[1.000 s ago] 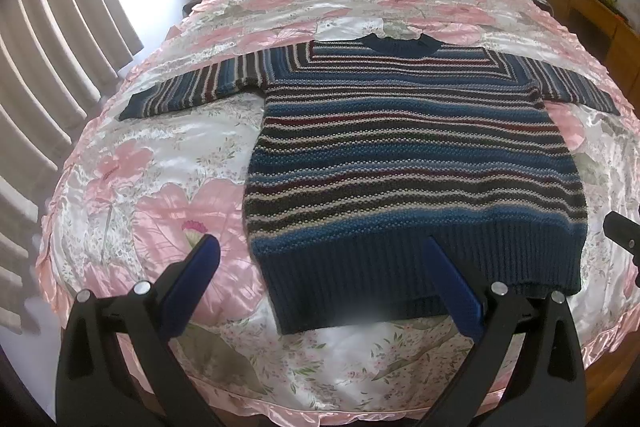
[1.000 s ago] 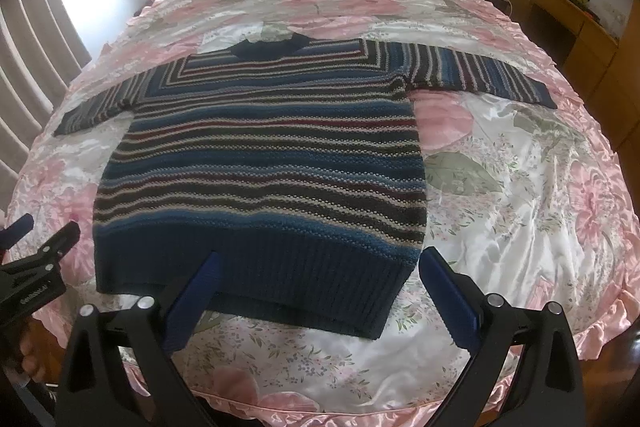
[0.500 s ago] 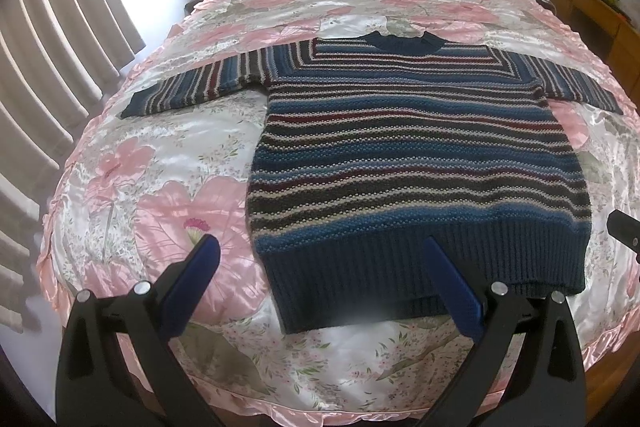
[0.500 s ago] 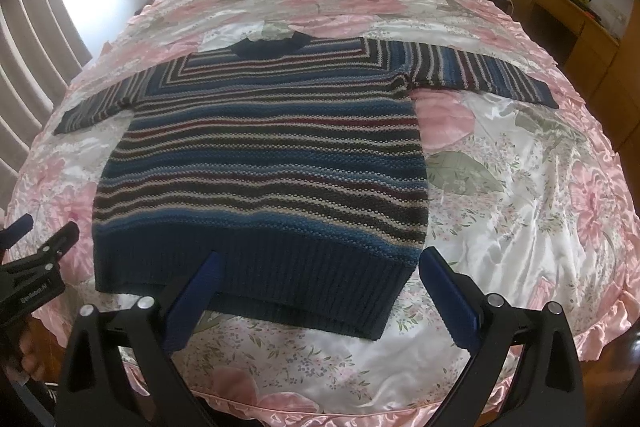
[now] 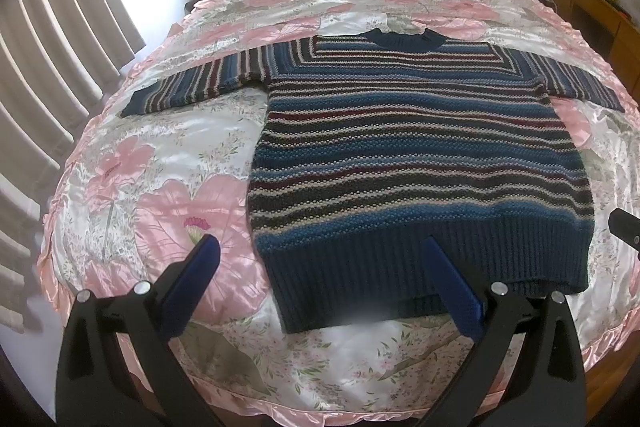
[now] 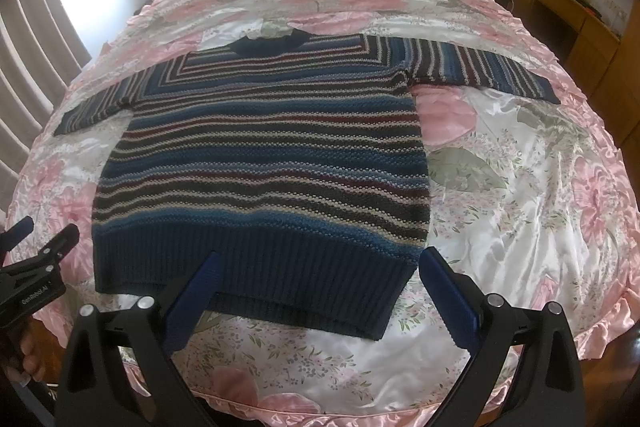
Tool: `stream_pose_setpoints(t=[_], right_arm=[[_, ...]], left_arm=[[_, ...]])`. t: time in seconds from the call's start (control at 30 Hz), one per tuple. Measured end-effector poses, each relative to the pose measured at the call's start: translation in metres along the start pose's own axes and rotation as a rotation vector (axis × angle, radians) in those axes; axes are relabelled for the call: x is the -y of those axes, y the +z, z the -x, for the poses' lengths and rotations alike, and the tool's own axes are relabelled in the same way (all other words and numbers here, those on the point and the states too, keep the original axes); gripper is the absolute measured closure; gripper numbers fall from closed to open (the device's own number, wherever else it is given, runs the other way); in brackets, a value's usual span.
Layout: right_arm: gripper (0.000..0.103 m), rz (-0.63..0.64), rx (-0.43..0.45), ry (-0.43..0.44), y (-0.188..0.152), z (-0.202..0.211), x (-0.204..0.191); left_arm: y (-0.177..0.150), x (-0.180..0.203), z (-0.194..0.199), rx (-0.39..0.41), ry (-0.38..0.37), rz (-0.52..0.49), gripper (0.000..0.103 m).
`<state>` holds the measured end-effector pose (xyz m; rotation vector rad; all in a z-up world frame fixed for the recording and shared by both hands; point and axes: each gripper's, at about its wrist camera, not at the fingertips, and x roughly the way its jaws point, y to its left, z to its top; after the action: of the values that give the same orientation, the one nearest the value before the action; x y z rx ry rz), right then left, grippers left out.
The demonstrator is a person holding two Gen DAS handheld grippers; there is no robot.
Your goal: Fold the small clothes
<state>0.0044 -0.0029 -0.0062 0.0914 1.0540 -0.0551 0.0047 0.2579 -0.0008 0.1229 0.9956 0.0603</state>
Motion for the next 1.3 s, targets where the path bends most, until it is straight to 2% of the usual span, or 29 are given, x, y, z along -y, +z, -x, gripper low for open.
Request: stream_pose_setpoints(t=[1.3], right_arm=[[0.004,-0.007,-0.003,0.006,0.0042,-0.005,0.0071]], left_arm=[[0.0012,0.0012,-0.0049,-0.005,0.009,-0.007,0.003]])
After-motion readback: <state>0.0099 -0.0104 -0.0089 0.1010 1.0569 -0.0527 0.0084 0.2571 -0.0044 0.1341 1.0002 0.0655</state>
